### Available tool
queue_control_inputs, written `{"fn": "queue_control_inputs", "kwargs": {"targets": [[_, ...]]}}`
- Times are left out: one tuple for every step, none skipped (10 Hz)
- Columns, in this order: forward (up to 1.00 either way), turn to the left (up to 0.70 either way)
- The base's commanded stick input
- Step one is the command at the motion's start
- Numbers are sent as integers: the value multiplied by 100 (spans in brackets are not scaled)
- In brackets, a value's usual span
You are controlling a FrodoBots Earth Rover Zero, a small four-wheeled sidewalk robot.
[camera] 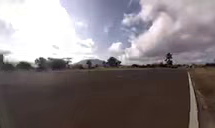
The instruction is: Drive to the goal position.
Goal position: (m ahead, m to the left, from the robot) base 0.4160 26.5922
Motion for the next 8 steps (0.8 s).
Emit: {"fn": "queue_control_inputs", "kwargs": {"targets": [[0, 78], [0, 77], [0, 79], [0, 80], [0, 78], [0, 77], [0, 76], [0, 76]]}}
